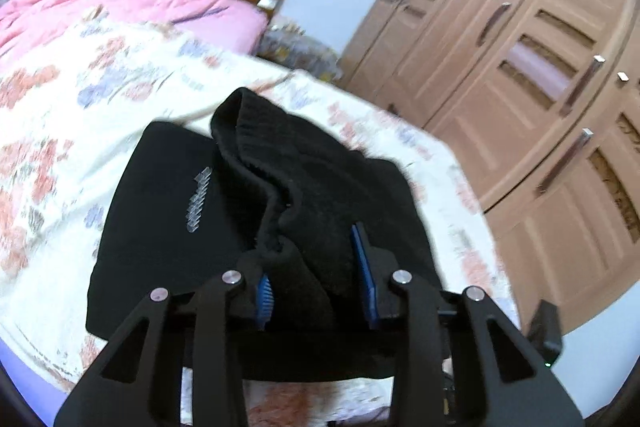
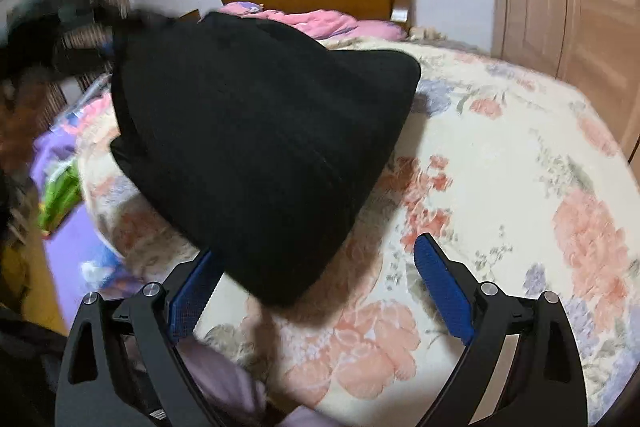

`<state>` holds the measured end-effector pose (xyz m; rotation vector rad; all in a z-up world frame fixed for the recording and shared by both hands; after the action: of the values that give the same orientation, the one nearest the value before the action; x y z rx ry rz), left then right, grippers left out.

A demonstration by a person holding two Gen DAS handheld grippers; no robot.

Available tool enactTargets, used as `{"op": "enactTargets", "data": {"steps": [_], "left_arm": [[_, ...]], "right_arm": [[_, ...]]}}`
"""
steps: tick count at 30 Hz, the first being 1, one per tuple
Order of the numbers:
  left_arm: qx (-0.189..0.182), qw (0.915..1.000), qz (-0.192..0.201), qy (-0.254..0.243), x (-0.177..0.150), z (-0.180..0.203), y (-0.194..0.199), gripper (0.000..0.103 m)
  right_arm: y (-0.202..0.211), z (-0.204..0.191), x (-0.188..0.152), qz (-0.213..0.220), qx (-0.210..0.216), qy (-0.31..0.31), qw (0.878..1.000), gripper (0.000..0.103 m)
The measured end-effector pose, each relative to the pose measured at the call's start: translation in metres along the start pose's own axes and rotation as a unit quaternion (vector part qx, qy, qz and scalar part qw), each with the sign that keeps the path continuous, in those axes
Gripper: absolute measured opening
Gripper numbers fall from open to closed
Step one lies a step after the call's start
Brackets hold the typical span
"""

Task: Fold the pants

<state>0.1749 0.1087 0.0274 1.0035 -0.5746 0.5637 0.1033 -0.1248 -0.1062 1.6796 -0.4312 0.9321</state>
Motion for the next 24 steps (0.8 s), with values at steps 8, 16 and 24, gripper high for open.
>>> {"op": "enactTargets", "data": {"steps": [8,16,24], "left_arm": [[-0.045,0.9969,0.055,-0.034,0.032,0.041,0.024,0.030],[-0.007,0.9944,0.105,0.010,0.038,-0.031,0.065,0.029],[-0.007,0.9885,0.062,0.138,-0.036,-0.126,0.017,0.030]], "right_arm": [[0.000,-0.003,0.006,0.036,-0.126,0.064,0.989,0.091],[-0.021,-0.016,0.008,0.005,-0.117,0.086,0.989,0.092],[-0.020,-0.016,0.012,-0.007,-0.115,0.089,0.989,0.092]]}}
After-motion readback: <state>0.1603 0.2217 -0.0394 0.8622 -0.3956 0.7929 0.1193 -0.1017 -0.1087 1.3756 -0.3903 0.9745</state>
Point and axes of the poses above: each gripper's, at about its wrist camera, not at the fingertips, and y roughly against the way its jaws point, z to its right, x to its top, the point moved 8 cm from there along -y, roughly the way its jaws point, and after that the axes turned 2 degrees about -y, right-handed, at the moved point
